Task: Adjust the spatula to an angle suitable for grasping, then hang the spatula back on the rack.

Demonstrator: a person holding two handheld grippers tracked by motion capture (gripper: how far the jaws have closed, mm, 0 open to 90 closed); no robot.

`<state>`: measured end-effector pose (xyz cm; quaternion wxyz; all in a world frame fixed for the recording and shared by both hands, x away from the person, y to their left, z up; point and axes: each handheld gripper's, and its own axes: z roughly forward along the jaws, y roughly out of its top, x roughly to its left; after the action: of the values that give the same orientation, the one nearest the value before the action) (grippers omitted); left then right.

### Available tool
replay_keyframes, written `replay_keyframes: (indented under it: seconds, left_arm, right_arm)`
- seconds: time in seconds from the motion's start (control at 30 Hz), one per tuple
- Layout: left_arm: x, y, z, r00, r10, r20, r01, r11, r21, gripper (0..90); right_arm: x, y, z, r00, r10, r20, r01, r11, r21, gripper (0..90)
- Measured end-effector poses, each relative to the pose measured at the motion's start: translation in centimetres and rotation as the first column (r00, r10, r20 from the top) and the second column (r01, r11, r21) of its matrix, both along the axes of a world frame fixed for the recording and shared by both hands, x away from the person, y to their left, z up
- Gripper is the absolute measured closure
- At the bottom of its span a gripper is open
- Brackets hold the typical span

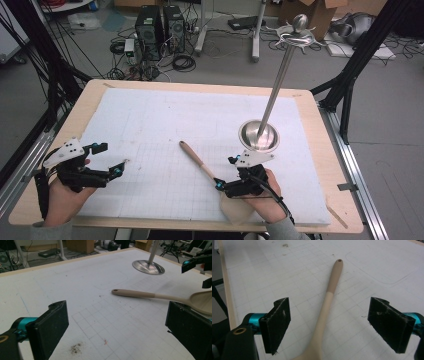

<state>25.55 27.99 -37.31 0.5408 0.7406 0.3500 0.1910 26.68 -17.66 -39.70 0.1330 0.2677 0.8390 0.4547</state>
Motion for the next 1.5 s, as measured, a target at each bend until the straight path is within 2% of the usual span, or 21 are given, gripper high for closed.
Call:
replay_keyframes:
  seconds: [0.03,0.4,0.7,0.93,1.27,1.5]
  left_arm:
    - [0.0,0.0,0.0,1.0000,-0.001,-0.001,0.001,1.0000,-0.001,5.2]
    - [-0.3,0.1,0.1,1.0000,0.000,0.005,0.000,1.0000,0.000,5.2]
    - [-1.1,1.4,0.0,0.9992,0.039,0.003,-0.039,0.9992,-0.002,5.2]
    - [-1.3,1.3,0.1,0.9994,0.034,0.005,-0.034,0.9994,0.005,5.2]
    - [-1.2,1.2,-0.1,0.9995,0.032,-0.001,-0.032,0.9995,0.005,5.2]
    - [-1.3,1.5,0.1,0.9993,0.036,0.005,-0.036,0.9994,-0.003,5.2]
  right_arm:
    - [-0.2,0.1,-0.2,0.9999,-0.001,-0.013,0.001,1.000,0.001,17.8]
    - [-0.3,0.5,-0.5,0.9998,0.002,-0.018,-0.002,1.000,0.005,17.8]
    - [0.3,0.7,-0.8,0.9995,0.009,-0.029,-0.008,1.000,0.009,17.8]
    - [0.1,0.6,-0.7,0.9996,-0.013,-0.024,0.013,1.000,0.010,17.8]
    - [0.5,1.5,-1.2,0.9994,-0.013,-0.032,0.012,0.999,-0.037,17.8]
    - [1.0,2.2,-1.7,0.9984,-0.013,-0.056,0.009,0.998,-0.065,17.8]
